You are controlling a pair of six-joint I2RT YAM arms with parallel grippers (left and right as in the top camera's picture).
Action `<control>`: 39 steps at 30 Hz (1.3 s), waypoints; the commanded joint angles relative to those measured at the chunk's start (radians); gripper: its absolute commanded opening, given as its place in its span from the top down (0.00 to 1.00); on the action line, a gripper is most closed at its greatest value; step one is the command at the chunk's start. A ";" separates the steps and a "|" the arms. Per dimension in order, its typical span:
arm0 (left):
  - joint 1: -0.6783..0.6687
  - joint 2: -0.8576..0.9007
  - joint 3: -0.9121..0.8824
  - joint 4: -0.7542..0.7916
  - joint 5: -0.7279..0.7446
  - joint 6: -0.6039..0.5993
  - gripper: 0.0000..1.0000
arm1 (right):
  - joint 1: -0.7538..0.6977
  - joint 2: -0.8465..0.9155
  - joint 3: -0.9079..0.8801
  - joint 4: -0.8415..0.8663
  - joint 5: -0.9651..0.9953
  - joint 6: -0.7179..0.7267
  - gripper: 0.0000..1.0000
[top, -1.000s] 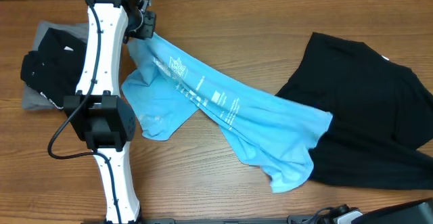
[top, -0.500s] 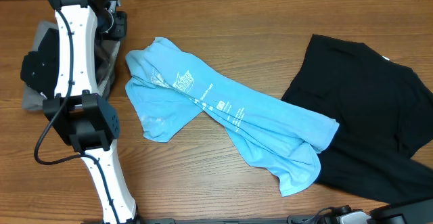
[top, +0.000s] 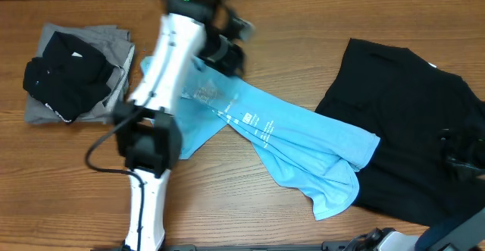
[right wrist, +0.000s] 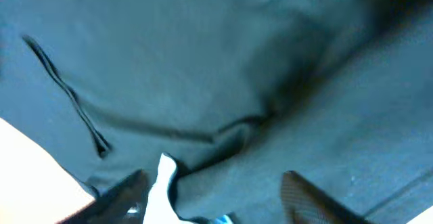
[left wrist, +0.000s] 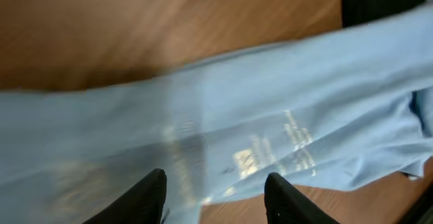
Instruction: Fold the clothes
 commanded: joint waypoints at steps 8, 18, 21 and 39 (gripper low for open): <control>-0.108 -0.029 -0.385 0.258 -0.200 -0.115 0.82 | 0.258 0.071 -0.221 0.251 -0.094 -0.016 0.75; 0.094 -0.029 -0.403 0.242 -0.466 -0.285 0.96 | 0.208 0.072 -0.434 0.512 0.421 0.312 0.85; 0.167 -0.029 -0.399 0.221 -0.455 -0.285 0.96 | 0.084 0.072 -0.424 0.537 0.484 0.308 0.86; 0.202 -0.040 -0.277 0.138 -0.268 -0.198 0.90 | -0.197 0.072 0.132 0.310 -0.212 0.019 0.76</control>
